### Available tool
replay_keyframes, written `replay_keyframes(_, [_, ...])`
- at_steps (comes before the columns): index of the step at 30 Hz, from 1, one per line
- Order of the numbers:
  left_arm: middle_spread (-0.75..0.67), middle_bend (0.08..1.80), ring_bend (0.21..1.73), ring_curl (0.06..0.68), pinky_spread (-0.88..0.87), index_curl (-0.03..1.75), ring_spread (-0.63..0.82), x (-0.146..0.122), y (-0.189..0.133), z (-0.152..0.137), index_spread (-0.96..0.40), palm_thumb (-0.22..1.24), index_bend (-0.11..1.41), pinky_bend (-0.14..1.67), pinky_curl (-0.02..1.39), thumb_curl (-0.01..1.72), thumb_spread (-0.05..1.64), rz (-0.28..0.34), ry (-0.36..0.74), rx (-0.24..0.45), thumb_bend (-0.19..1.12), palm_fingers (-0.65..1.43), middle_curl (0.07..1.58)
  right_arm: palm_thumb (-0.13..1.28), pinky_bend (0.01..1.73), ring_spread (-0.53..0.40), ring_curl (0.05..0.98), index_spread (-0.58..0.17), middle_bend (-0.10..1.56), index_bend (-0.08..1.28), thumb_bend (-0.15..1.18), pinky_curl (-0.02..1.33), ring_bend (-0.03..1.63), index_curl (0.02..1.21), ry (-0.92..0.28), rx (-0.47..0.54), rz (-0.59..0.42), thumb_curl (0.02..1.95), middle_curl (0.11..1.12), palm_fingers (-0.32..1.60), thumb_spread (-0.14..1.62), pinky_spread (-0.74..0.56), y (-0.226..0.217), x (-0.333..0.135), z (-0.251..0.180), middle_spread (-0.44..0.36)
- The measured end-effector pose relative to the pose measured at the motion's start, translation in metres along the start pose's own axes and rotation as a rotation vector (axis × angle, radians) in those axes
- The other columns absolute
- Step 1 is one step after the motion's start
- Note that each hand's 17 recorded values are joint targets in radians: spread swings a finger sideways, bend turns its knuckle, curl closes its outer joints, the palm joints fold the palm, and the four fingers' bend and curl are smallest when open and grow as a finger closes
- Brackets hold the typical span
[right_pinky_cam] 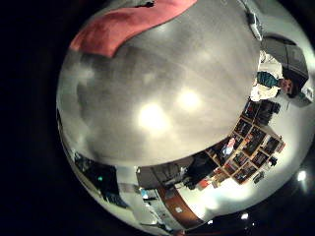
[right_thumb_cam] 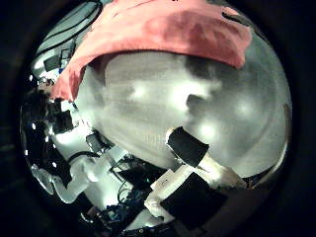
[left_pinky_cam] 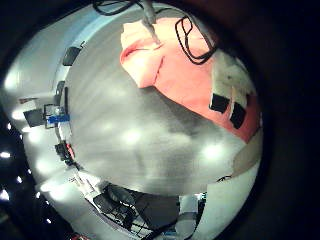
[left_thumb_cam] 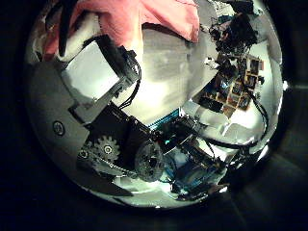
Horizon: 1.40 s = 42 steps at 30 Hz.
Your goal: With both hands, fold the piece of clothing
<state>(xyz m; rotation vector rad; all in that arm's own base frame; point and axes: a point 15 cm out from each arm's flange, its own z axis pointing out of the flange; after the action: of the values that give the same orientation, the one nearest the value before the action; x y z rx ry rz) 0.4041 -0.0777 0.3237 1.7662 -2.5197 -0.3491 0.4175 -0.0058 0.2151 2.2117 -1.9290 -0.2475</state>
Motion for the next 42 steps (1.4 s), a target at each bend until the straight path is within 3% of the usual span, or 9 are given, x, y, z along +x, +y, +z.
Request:
replay_keyframes(12, [-0.56,1.01,1.35,0.507,-0.64,1.41,-0.45,0.0,0.014,-0.017,-0.74,0.85,0.27,1.12,0.58,0.63,1.08,0.0,0.007,-0.004,-0.01,1.11,0.95,0.51,0.48,-0.124,0.29,-0.257,0.31,0.17,-0.02,0.24,0.65,0.29,0.004,-0.041,0.003,0.36,0.39,0.28,1.05,0.09,-0.006,-0.009,0.019,-0.058])
replay_keyframes(15, [-0.56,1.01,1.35,0.506,-0.64,1.43,-0.46,0.0,0.017,-0.021,-0.74,0.85,0.26,1.12,0.58,0.63,1.08,-0.001,0.007,0.0,-0.01,1.12,0.95,0.55,0.45,-0.18,0.305,-0.264,0.39,0.18,-0.01,0.22,0.72,0.3,0.014,-0.034,0.007,0.36,0.42,0.44,1.05,0.02,-0.008,-0.012,0.019,-0.099])
replay_keyframes(18, [-0.56,1.0,1.35,0.506,-0.64,1.44,-0.46,-0.001,0.021,-0.022,-0.73,0.85,0.26,1.12,0.58,0.63,1.08,-0.002,0.008,-0.005,-0.01,1.12,0.95,0.64,0.65,-0.252,0.354,-0.308,0.48,0.16,0.0,0.25,0.89,0.3,0.02,0.017,0.005,0.38,0.46,0.82,1.06,-0.2,-0.02,-0.019,0.012,-0.175])
replay_keyframes(21, [-0.56,1.0,1.35,0.506,-0.64,1.45,-0.46,0.001,0.024,-0.024,-0.73,0.85,0.25,1.11,0.58,0.64,1.08,0.001,0.007,-0.005,-0.01,1.12,0.95,0.73,0.76,-0.29,0.396,-0.376,0.57,0.24,0.01,0.29,0.95,0.34,0.029,0.053,0.017,0.4,0.51,1.07,1.06,-0.34,-0.024,-0.018,0.004,-0.261])
replay_keyframes(23, [-0.56,1.0,1.35,0.505,-0.64,1.45,-0.45,0.002,0.026,-0.026,-0.73,0.85,0.25,1.11,0.58,0.64,1.08,0.001,0.006,-0.007,-0.01,1.12,0.95,0.78,0.83,-0.29,0.441,-0.403,0.67,0.37,0.02,0.34,0.98,0.42,0.032,0.057,0.018,0.42,0.58,1.21,1.06,-0.37,-0.021,-0.018,0.0,-0.274])
replay_keyframes(28, [-0.56,1.0,1.35,0.505,-0.64,1.47,-0.45,0.006,0.035,-0.033,-0.72,0.85,0.24,1.11,0.57,0.64,1.08,0.008,0.006,-0.002,-0.01,1.12,0.96,0.89,1.02,-0.284,0.517,-0.421,0.87,0.66,0.03,0.45,1.08,0.58,0.039,0.065,0.019,0.45,0.69,1.27,1.07,-0.37,-0.017,-0.013,-0.006,-0.271])
replay_keyframes(33, [-0.56,0.99,1.34,0.505,-0.64,1.48,-0.45,0.006,0.049,-0.035,-0.71,0.85,0.23,1.11,0.57,0.64,1.08,0.015,0.011,-0.01,-0.01,1.12,0.96,0.96,1.16,-0.273,0.593,-0.395,1.04,0.87,0.03,0.54,1.2,0.71,0.058,0.046,0.011,0.49,0.78,1.17,1.11,-0.32,0.009,-0.009,-0.002,-0.24])
replay_keyframes(42, [-0.57,0.99,1.34,0.505,-0.64,1.49,-0.45,0.007,0.078,-0.014,-0.69,0.85,0.23,1.11,0.57,0.64,1.08,0.013,0.016,-0.051,-0.01,1.12,0.96,1.0,1.28,-0.27,0.706,-0.344,1.19,1.03,0.01,0.69,1.32,0.84,0.085,-0.025,-0.004,0.56,0.87,1.03,1.16,-0.27,0.081,-0.008,-0.013,-0.214])
